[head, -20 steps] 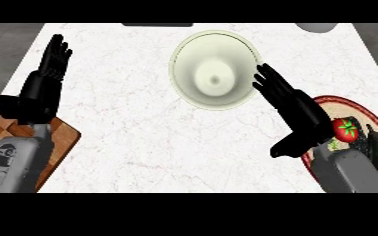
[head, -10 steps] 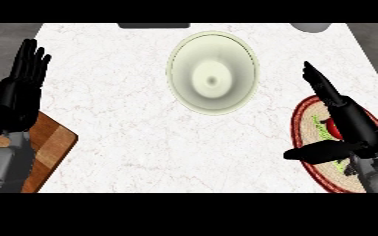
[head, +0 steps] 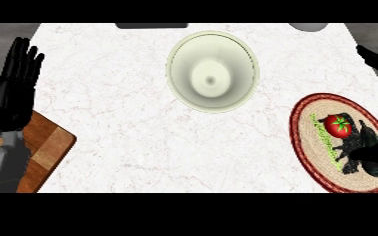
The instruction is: Pick the tomato from the placemat and place it in the bowl
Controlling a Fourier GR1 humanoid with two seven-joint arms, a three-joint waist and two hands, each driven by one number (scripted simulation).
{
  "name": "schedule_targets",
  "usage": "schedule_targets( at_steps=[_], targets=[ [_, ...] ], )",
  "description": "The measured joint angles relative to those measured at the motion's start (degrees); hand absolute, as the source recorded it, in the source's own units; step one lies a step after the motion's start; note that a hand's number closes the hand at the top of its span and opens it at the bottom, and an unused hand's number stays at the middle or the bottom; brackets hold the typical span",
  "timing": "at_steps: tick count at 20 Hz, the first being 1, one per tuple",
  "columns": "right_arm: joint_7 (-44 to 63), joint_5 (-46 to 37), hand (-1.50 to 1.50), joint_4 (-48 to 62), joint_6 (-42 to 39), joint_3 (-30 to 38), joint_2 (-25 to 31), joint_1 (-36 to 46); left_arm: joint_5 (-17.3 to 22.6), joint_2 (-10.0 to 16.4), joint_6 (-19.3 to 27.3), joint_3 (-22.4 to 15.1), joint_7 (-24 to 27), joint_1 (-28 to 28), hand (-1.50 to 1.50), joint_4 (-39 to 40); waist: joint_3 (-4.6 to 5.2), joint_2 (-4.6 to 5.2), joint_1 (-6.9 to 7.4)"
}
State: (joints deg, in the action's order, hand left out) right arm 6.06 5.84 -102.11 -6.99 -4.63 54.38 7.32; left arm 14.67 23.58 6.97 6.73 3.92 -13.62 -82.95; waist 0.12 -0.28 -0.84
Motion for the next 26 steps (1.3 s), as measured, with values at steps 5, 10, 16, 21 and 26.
schedule_targets(
  at_steps=[5,10,16,21,26],
  targets=[
    [5.87,1.76,-1.5,1.07,-11.77,0.6,10.16,0.81,0.11,0.0,-0.6,0.0,-0.21,0.57,0.0,-0.89,0.0,0.15,0.75],
    [9.53,4.48,-1.5,1.19,-23.45,0.08,16.88,2.82,-0.55,-1.1,0.02,-0.86,-1.03,0.32,0.0,-1.85,-0.02,0.27,1.16],
    [10.71,1.3,-1.5,3.76,-31.47,-1.02,15.57,4.39,-0.74,-1.02,-1.06,0.32,-1.2,0.21,0.0,-1.63,-0.08,0.33,1.19],
    [9.31,-4.6,-1.5,8.1,-35.64,-1.35,11.24,6.7,-1.27,-1.37,-1.67,1.23,-1.28,-0.46,0.0,-1.13,-0.11,0.36,1.25],
    [5.47,-13.03,-1.5,12.44,-35.53,-2.58,5.99,6.39,-2.61,-2.53,-1.0,1.01,-2.15,-0.28,0.0,-2.54,-0.13,0.35,1.19]
  ],
)
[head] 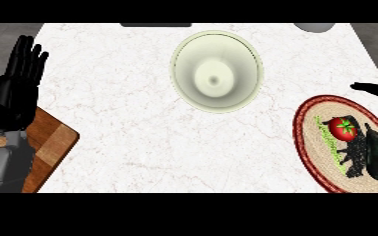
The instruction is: Pick the tomato from the placemat and place it in the bowl
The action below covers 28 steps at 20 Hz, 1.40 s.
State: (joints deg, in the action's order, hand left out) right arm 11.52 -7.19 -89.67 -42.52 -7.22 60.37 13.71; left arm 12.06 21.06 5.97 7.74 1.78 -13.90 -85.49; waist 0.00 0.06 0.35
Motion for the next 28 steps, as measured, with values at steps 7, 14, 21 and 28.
schedule_targets(
  at_steps=[7,14,21,28],
  targets=[
    [-5.48,-9.76,-1.5,6.5,1.16,0.02,-5.77,-0.52,0.18,0.17,-1.83,1.82,-0.77,0.57,0.0,-0.45,-0.02,-0.01,-0.1],
    [-12.93,-19.1,-1.5,16.28,3.84,-0.03,-9.95,2.02,-1.16,-0.91,-1.82,2.12,-1.01,-0.29,0.0,-0.42,-0.01,0.02,0.02],
    [-18.66,-24.38,-1.5,20.61,4.8,0.95,-13.9,3.46,-1.96,-1.62,-2.71,2.53,-1.86,-0.38,0.0,-0.76,-0.01,-0.02,-0.11],
    [-22.63,-29.95,-1.5,23.7,6.05,1.66,-16.15,3.49,-2.54,-2.3,-3.4,3.63,-1.2,0.07,0.0,-0.7,0.0,-0.04,-0.22]
  ],
)
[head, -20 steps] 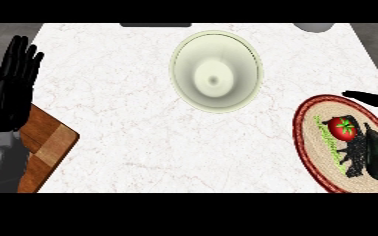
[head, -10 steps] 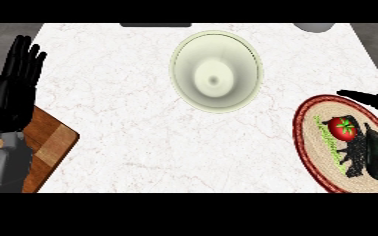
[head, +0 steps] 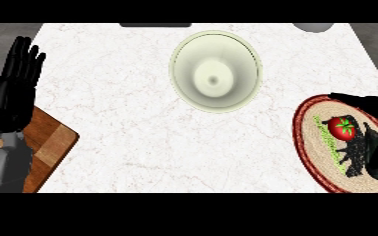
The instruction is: Pick the tomato from the placemat and place it in the bowl
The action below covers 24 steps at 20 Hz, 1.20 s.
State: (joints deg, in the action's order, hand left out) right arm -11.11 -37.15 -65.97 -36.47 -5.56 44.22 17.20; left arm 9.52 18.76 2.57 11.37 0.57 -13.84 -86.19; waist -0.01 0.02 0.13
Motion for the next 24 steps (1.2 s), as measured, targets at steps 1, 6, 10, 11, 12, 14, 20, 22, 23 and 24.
schedule_targets(
  at_steps=[1,6,10,11,12,14,20,22,23,24],
  targets=[
    [-0.96,-0.79,-1.5,0.72,0.7,0.1,-0.15,-0.52,0.3,0.09,-0.74,0.47,0.93,0.36,0.0,0.57,0.01,0.0,0.0],
    [-3.1,-4.74,-1.5,4.2,1.58,0.69,-2.02,0.23,0.04,0.1,-1.47,1.19,0.57,-0.48,0.0,1.26,-0.01,0.01,0.0],
    [-4.58,-7.96,-1.5,8.82,3.07,0.75,-3.99,2.2,-0.44,-0.25,-1.73,1.54,1.03,-0.02,0.0,1.26,0.0,0.03,0.12],
    [-4.11,-8.37,-1.5,8.56,2.77,0.92,-4.34,2.12,-0.68,-0.39,-1.32,1.39,0.3,-0.82,0.0,1.32,0.0,0.02,0.05],
    [-3.86,-9.13,-1.5,9.5,3.15,0.95,-4.9,2.44,-1.28,-0.69,-0.89,1.07,0.25,-1.07,0.0,1.36,0.0,0.02,0.06],
    [-4.3,-10.56,-1.5,11.66,5.13,1.03,-5.8,1.95,-1.37,-1.0,-1.13,1.0,0.41,-0.1,0.0,0.54,-0.01,0.02,0.11],
    [-5.75,-14.47,1.5,18.18,6.58,2.06,-6.65,5.11,-1.81,-1.48,-1.19,1.19,-0.43,-0.31,0.0,-0.1,-0.01,0.03,0.17],
    [-7.57,-15.21,1.5,19.33,8.51,2.33,-7.03,5.65,-1.82,-1.52,-1.58,1.28,-0.03,-0.4,0.0,0.12,0.05,0.01,0.17],
    [-8.76,-15.32,1.5,20.2,9.84,2.84,-6.92,6.12,-1.83,-1.67,-1.45,1.18,-0.52,-0.15,0.0,-0.54,0.05,0.0,0.24],
    [-10.24,-15.64,1.5,21.36,11.98,3.1,-7.12,5.94,-1.7,-1.61,-1.73,1.45,-0.09,-0.16,0.0,0.08,0.09,-0.02,0.28]
  ],
)
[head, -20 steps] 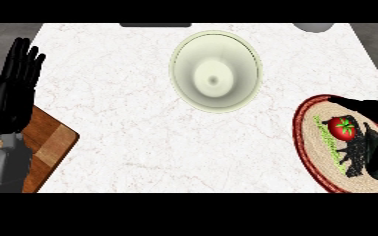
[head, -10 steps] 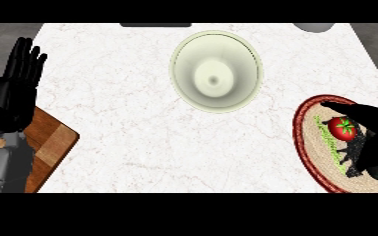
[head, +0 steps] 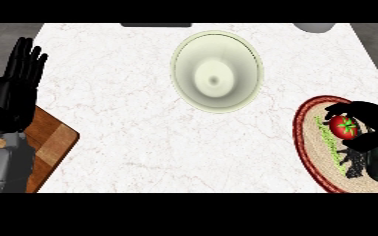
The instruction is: Pick the tomato from the placemat and place it in the bowl
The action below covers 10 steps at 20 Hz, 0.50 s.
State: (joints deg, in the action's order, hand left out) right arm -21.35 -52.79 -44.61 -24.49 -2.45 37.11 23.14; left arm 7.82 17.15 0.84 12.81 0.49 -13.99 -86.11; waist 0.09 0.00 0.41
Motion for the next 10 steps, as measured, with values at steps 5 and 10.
schedule_targets(
  at_steps=[5,10],
  targets=[
    [-3.05,-2.11,1.5,4.17,5.29,1.0,-1.16,2.13,0.31,0.26,-0.41,0.51,-1.51,0.12,0.0,-1.5,0.13,-0.08,0.02],
    [-8.29,-4.06,1.5,9.36,7.77,1.41,0.88,7.51,-0.21,-0.25,-0.41,-0.13,-1.39,-1.18,0.0,-1.09,-0.13,0.49,1.2]
  ],
)
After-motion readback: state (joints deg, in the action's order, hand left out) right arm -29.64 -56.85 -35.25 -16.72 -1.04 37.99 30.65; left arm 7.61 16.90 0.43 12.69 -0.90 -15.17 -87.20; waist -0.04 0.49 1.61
